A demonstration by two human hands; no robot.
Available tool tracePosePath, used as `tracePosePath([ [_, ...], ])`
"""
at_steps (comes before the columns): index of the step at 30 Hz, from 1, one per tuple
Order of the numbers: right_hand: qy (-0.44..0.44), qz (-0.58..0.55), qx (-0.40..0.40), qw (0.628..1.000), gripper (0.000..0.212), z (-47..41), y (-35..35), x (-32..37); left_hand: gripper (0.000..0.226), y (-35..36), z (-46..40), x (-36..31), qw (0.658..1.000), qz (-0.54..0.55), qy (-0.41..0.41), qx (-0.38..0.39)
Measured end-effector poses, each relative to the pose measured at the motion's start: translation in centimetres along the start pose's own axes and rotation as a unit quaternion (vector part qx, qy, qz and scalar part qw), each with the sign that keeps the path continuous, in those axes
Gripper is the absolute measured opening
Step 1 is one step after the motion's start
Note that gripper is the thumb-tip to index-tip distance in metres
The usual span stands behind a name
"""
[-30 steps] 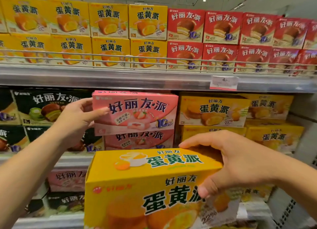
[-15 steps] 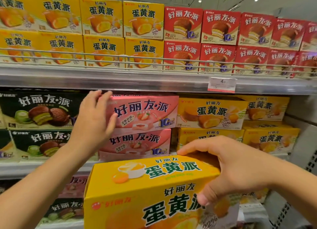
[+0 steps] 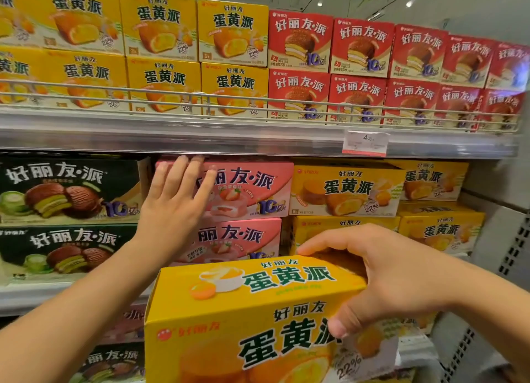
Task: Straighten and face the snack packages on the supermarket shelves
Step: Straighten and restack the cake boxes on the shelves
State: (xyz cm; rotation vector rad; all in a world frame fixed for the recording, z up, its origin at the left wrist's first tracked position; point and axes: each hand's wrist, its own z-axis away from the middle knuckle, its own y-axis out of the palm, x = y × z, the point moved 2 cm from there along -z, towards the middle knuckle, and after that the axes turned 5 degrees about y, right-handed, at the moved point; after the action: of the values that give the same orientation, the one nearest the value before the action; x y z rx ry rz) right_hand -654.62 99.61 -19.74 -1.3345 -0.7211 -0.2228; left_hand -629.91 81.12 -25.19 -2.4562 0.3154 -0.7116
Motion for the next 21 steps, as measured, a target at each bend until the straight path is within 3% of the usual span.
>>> tracePosePath([
  [17, 0.046, -0.005, -0.016, 0.999, 0.071, -0.3, 1.0, 0.1, 0.111, 0.1, -0.6, 2.9, 0.997, 0.067, -0.011, 0.022],
  [21, 0.057, 0.0, -0.021, 0.998, 0.072, -0.3, 1.5, 0.1, 0.103, -0.3, -0.6, 3.4, 0.999, 0.036, 0.007, 0.02],
])
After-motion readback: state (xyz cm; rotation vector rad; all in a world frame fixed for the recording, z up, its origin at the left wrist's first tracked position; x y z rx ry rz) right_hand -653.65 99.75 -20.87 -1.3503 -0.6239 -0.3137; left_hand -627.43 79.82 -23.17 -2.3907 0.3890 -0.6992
